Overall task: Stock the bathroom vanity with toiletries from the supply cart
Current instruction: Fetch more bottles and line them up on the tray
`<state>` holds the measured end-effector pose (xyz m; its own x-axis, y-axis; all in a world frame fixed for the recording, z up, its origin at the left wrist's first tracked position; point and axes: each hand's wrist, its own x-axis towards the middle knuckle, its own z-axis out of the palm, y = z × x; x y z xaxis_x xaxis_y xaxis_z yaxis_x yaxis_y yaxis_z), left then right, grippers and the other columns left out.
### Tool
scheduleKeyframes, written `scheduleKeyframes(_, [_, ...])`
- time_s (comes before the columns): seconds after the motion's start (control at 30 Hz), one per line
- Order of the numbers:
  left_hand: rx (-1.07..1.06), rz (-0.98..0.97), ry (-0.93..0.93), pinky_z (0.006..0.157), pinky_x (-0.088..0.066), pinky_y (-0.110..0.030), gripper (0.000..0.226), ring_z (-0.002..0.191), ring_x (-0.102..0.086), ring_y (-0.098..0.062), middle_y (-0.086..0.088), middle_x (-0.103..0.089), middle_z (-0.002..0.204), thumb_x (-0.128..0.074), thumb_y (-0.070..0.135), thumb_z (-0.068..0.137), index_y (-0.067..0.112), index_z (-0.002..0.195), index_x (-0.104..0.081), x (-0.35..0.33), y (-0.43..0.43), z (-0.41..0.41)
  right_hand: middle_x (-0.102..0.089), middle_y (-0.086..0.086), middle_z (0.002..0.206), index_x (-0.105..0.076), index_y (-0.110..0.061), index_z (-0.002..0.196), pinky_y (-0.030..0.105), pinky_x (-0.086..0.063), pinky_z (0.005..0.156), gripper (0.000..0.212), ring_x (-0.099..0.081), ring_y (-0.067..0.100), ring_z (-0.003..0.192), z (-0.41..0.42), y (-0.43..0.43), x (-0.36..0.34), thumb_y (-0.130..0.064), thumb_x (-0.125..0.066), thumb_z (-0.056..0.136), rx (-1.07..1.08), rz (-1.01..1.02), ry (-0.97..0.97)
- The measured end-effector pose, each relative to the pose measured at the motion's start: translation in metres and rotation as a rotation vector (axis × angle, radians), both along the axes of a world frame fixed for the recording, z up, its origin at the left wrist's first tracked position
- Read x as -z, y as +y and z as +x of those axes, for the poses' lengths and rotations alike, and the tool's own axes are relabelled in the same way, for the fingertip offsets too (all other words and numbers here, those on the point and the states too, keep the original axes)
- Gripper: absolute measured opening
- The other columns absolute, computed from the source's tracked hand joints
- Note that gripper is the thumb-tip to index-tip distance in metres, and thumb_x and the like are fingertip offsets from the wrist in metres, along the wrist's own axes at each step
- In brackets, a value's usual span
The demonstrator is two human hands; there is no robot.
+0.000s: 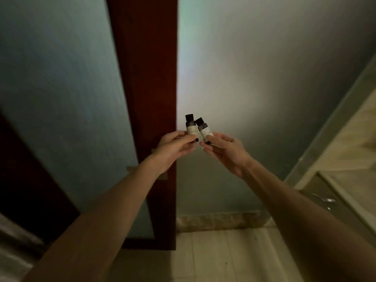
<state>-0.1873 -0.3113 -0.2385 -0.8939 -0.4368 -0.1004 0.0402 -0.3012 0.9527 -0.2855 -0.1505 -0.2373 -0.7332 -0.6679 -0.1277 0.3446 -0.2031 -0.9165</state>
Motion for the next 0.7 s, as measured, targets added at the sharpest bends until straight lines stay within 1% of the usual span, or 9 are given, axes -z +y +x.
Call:
scheduleKeyframes(0.07, [0.047, 0.009, -0.018, 0.069, -0.059, -0.023, 0.016, 0.074, -0.073, -0.014, -0.009, -0.075, 0.091, -0.071, 0.003, 0.091, 0.004, 0.106, -0.066, 0.000, 0.030, -0.021, -0.072, 0.008, 0.100, -0.070, -0.010, 0.109, 0.032, -0.057, 0.091, 0.020, -0.072, 0.019, 0.089, -0.015, 0.038, 0.004, -0.012, -0.072, 0.090, 0.067, 0.032, 0.004])
scheduleKeyframes(0.13, [0.082, 0.000, -0.048, 0.069, -0.060, -0.023, 0.018, 0.076, -0.073, -0.016, -0.010, -0.076, 0.094, -0.072, 0.003, 0.090, 0.005, 0.107, -0.066, -0.001, 0.055, -0.043, -0.070, 0.005, 0.098, -0.071, -0.010, 0.114, 0.032, -0.052, 0.093, 0.026, -0.066, 0.015, 0.088, -0.029, 0.072, 0.008, -0.016, -0.074, 0.089, 0.148, 0.063, 0.018])
scheduleKeyframes(0.17, [0.102, -0.005, -0.062, 0.070, -0.061, -0.025, 0.020, 0.078, -0.073, -0.017, -0.011, -0.075, 0.096, -0.073, 0.004, 0.090, 0.005, 0.108, -0.066, -0.001, 0.066, -0.054, -0.069, 0.004, 0.098, -0.070, -0.008, 0.118, 0.030, -0.051, 0.091, 0.030, -0.063, 0.013, 0.088, -0.035, 0.087, 0.010, -0.017, -0.074, 0.089, 0.191, 0.072, 0.021])
scheduleKeyframes(0.23, [0.158, -0.018, -0.084, 0.073, -0.062, -0.026, 0.025, 0.081, -0.072, -0.019, -0.012, -0.075, 0.100, -0.074, 0.004, 0.089, 0.006, 0.112, -0.066, 0.001, 0.086, -0.078, -0.068, 0.002, 0.095, -0.070, -0.005, 0.120, 0.026, -0.047, 0.081, 0.033, -0.059, 0.010, 0.083, -0.046, 0.117, 0.015, -0.015, -0.075, 0.088, 0.276, 0.067, 0.017])
scheduleKeyframes(0.3, [0.237, -0.042, -0.101, 0.074, -0.061, -0.026, 0.028, 0.082, -0.073, -0.018, -0.011, -0.076, 0.100, -0.075, 0.007, 0.089, 0.007, 0.115, -0.065, 0.006, 0.109, -0.104, -0.069, 0.002, 0.089, -0.071, -0.004, 0.116, 0.022, -0.046, 0.072, 0.029, -0.058, 0.008, 0.076, -0.059, 0.146, 0.021, -0.010, -0.074, 0.088, 0.364, 0.044, 0.006])
scheduleKeyframes(0.4, [0.379, -0.044, -0.101, 0.072, -0.059, -0.023, 0.021, 0.084, -0.074, -0.017, -0.009, -0.077, 0.100, -0.074, 0.010, 0.090, 0.010, 0.110, -0.067, 0.016, 0.146, -0.142, -0.071, 0.004, 0.087, -0.073, -0.006, 0.106, 0.019, -0.052, 0.068, 0.018, -0.063, 0.008, 0.075, -0.079, 0.191, 0.029, -0.006, -0.073, 0.088, 0.492, 0.025, -0.022])
scheduleKeyframes(0.5, [0.482, -0.036, -0.100, 0.072, -0.059, -0.022, 0.018, 0.088, -0.073, -0.019, -0.013, -0.076, 0.104, -0.075, 0.008, 0.089, 0.008, 0.106, -0.069, 0.024, 0.186, -0.182, -0.073, 0.003, 0.086, -0.073, -0.007, 0.100, 0.018, -0.054, 0.067, 0.013, -0.066, 0.009, 0.075, -0.097, 0.230, 0.033, -0.005, -0.074, 0.088, 0.597, 0.023, -0.035])
scheduleKeyframes(0.57, [0.548, -0.037, -0.098, 0.074, -0.060, -0.024, 0.019, 0.090, -0.073, -0.020, -0.014, -0.076, 0.105, -0.076, 0.008, 0.088, 0.007, 0.105, -0.070, 0.027, 0.212, -0.213, -0.073, 0.005, 0.086, -0.072, -0.005, 0.098, 0.019, -0.055, 0.069, 0.011, -0.066, 0.010, 0.075, -0.111, 0.254, 0.032, -0.003, -0.074, 0.087, 0.670, 0.018, -0.043])
scheduleKeyframes(0.7, [0.730, -0.054, -0.077, 0.082, -0.060, -0.028, 0.026, 0.093, -0.074, -0.021, -0.013, -0.077, 0.104, -0.077, 0.010, 0.087, 0.004, 0.112, -0.070, 0.028, 0.259, -0.275, -0.074, 0.009, 0.092, -0.069, -0.001, 0.105, 0.024, -0.058, 0.079, 0.018, -0.069, 0.012, 0.079, -0.145, 0.296, 0.025, -0.003, -0.073, 0.087, 0.778, 0.002, -0.041])
